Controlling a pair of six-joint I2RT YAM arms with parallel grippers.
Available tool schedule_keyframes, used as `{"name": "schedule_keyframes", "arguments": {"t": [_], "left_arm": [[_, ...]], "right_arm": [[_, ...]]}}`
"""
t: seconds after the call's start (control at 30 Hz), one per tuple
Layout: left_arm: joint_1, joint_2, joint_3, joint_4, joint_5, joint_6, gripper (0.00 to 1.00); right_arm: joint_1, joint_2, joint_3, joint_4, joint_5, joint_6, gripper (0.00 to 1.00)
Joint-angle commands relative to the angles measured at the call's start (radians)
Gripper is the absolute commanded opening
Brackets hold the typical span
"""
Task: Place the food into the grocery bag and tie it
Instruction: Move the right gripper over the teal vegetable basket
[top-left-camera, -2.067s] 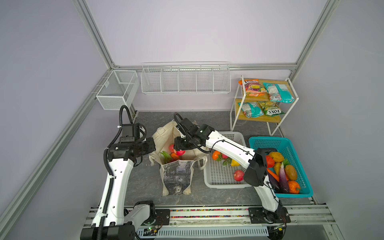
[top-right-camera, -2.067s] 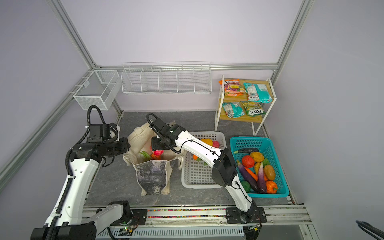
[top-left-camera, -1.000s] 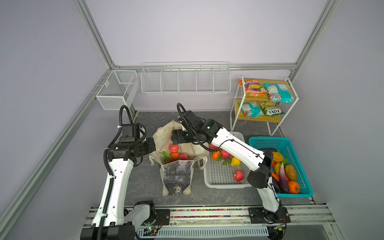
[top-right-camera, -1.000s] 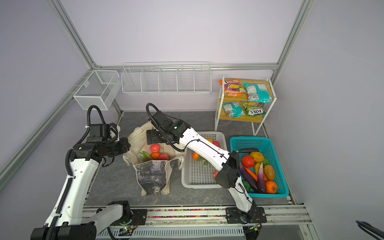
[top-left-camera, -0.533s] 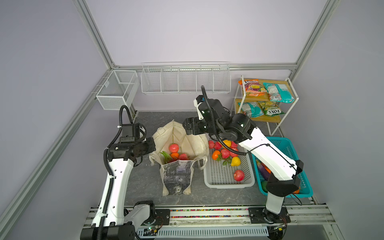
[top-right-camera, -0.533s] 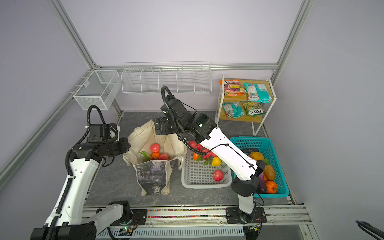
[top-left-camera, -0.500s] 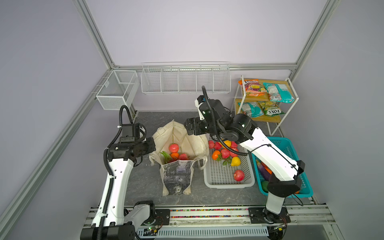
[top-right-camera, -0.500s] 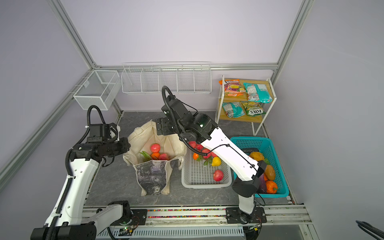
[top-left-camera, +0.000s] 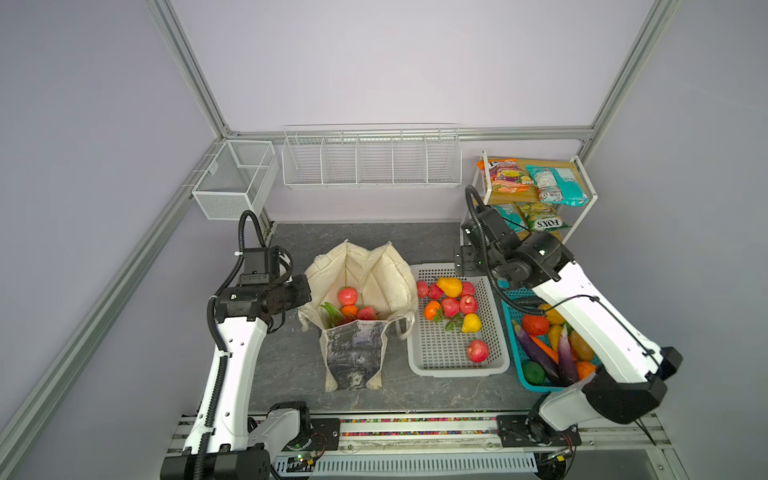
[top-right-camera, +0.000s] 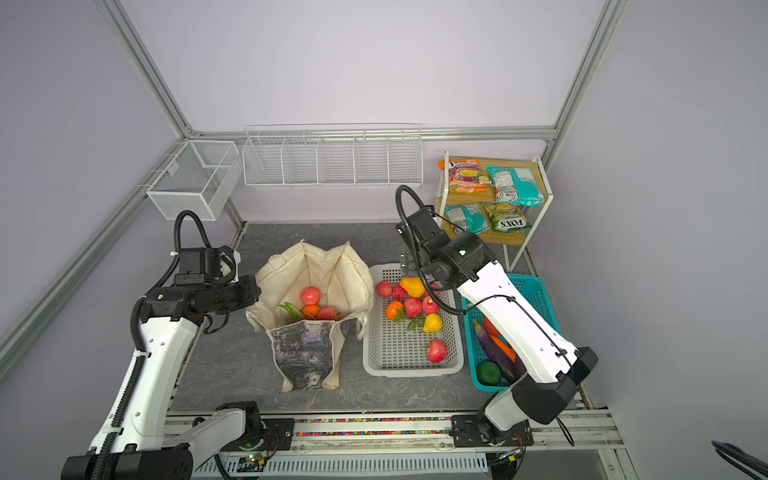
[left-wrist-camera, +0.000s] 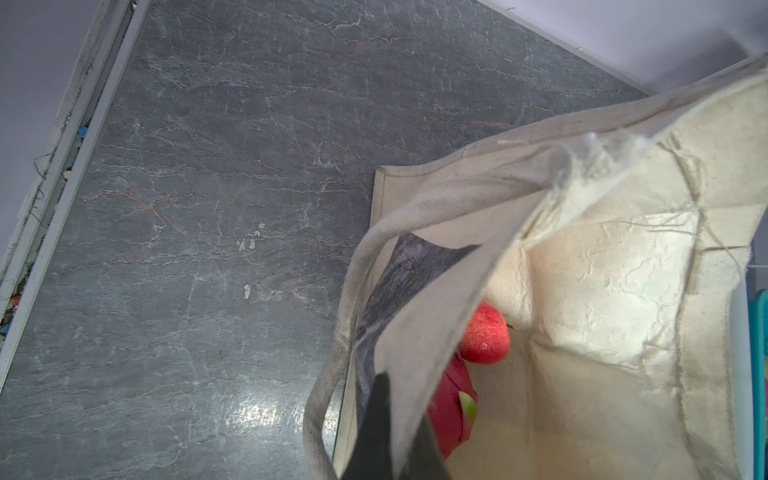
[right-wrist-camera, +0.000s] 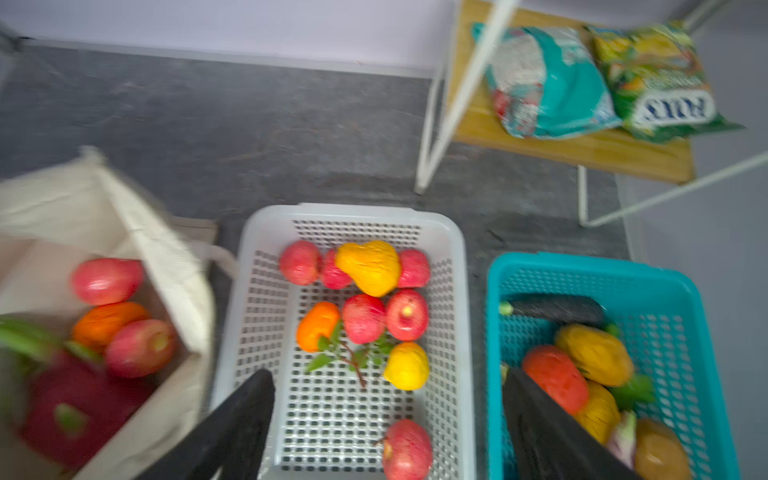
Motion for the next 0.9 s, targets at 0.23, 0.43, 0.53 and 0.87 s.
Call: {"name": "schedule_keyframes", "arguments": {"t": [0.23, 0.43, 0.53, 0.87], "left_arm": [[0.005, -0.004, 0.024, 0.005, 0.0, 0.0, 0.0], [0.004, -0.007, 0.021, 0.009, 0.008, -0.005, 0.0], [0.005, -0.007, 0.018, 0.014, 0.01, -0.006, 0.0], [0.005, -0.007, 0.021, 0.015, 0.013, -0.003, 0.0]], "right_arm": [[-0.607, -0.297, -0.435, 0.053, -0.219, 0.008, 0.92], [-0.768, -0.249, -0.514, 0.105, -0.368, 0.016, 0.95], [-0.779, -0.204, -0.535, 0.131, -0.398, 0.037, 0.95], [-0.789, -0.112, -0.608, 0.208, -0.409, 0.065, 0.92]]}}
